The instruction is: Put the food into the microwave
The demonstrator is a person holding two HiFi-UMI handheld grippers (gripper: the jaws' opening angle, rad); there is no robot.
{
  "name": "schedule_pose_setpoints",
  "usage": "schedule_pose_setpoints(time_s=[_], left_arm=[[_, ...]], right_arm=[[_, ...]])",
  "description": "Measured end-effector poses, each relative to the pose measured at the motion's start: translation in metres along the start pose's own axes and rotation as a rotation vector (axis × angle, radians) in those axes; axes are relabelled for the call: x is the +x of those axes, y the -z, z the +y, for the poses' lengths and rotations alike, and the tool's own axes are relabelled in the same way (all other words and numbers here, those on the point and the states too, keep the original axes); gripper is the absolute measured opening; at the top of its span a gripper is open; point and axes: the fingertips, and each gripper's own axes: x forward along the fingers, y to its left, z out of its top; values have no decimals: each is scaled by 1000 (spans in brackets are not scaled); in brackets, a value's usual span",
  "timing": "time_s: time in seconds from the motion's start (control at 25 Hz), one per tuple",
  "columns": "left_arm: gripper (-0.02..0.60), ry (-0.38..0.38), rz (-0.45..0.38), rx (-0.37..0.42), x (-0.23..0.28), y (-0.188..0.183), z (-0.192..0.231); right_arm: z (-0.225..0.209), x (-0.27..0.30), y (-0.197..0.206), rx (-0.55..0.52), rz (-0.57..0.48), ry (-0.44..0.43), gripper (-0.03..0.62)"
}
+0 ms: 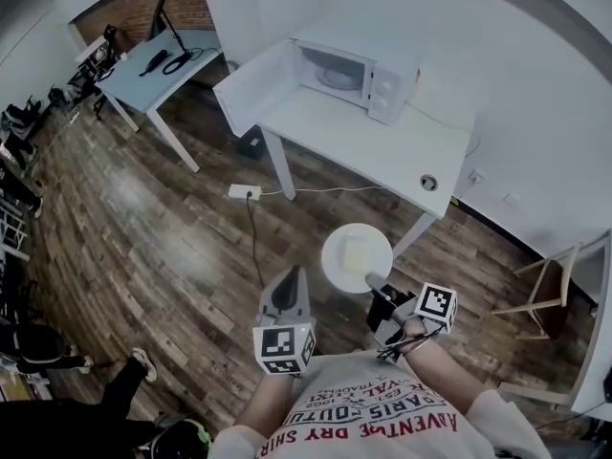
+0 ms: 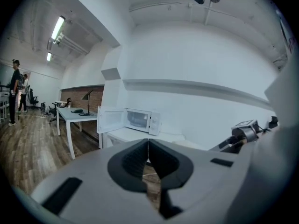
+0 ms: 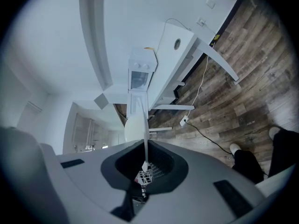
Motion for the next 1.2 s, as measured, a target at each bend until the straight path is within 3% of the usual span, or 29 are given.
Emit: schedule_pose_setpoints(time_s=[0.36,0.72,0.92,1.2], left_arm=[[8,78,-27,-7,42,-40,116],[8,63,-3,-1,52,-43,227],[6,69,5,-10,71,-49,245],[6,74,16,5,126,-57,246]], right_arm=[[48,102,12,23,-99,-19,21],[78,190,36,56,-136,-64,21],[84,217,30,65,-132,-43,20],[90,249,-17,74,-125,-49,20]])
